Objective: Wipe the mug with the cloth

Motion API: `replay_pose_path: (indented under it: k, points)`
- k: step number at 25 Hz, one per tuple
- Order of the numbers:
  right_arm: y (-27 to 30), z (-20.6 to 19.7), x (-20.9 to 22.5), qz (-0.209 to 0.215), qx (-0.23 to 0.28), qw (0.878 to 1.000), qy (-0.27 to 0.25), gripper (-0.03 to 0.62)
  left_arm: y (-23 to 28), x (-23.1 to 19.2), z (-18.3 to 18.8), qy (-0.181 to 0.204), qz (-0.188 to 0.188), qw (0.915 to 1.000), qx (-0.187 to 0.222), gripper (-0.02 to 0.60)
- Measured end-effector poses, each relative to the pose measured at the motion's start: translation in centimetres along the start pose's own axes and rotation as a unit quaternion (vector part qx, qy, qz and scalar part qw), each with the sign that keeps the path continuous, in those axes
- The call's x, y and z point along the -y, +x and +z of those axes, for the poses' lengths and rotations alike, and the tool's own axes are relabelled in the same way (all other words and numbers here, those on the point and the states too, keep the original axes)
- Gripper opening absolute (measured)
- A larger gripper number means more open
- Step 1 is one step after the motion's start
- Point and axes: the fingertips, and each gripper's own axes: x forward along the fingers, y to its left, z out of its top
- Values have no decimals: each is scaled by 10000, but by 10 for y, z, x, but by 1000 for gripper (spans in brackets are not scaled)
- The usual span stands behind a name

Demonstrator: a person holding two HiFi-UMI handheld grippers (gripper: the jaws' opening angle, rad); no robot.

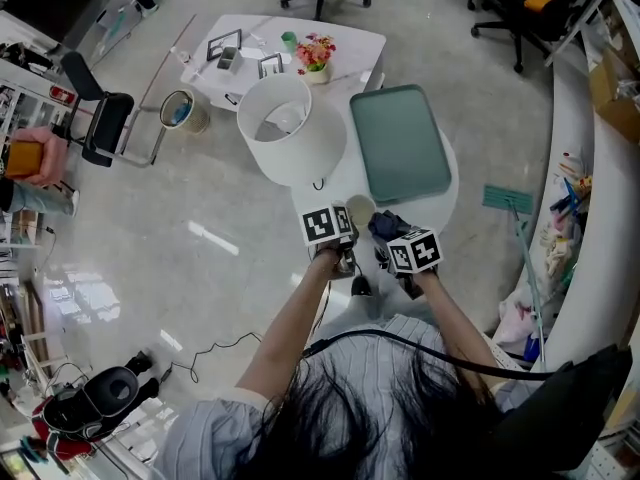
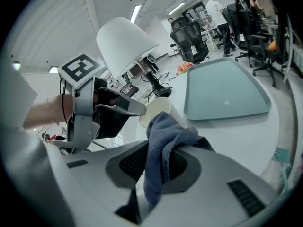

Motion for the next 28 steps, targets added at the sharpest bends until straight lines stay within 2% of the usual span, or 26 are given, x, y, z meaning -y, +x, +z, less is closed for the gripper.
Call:
replay_pose_path:
  k: [2,4,5,7,12,13,15,17,18,20,22,24,26,28]
  points:
    - [0,-1,0,20,24,10000,56,80,0,1,-10,-1054,-194,9942,74,35]
    - [0,-3,0,45,43,9999,113,80,0,6,-20,-2055,-424,9777,107,35]
    - [0,-3,0,57,53,9999,144,80,0,8,-24,-2400,-493,9694,124,35]
    - [-1,-3,-1,60,63,9998,185,80,-1,9,-28,-2680,-505,9619,181,35]
    - [-3,-2,3,42,102,9996,267,80,-2,10,-30,-2898,-383,9558,319,35]
    - [-3,-2,3,50,109,9995,288,80,-2,10,-29,-2811,-387,9583,330,35]
    - [-3,-2,3,77,126,9994,322,80,-5,13,-27,-2219,-404,9737,311,36]
    - [-4,-1,3,102,135,9992,350,80,-11,17,-21,-1269,-381,9907,309,37]
    - [-4,-1,3,114,137,9992,362,80,-16,19,-17,-773,-361,9958,332,37]
    - [-4,-2,2,129,136,9991,373,80,-26,25,-8,155,-389,9984,373,37]
    - [-4,-1,2,130,144,9991,370,80,-29,32,0,963,-577,9931,325,37]
    - [-4,-1,3,118,143,9991,381,80,-25,37,8,1668,-725,9831,199,37]
    - [-3,-2,4,125,145,9989,421,80,-18,36,16,2408,-658,9683,68,38]
    - [-3,-2,3,130,161,9987,458,80,-12,35,23,3154,-552,9473,-96,37]
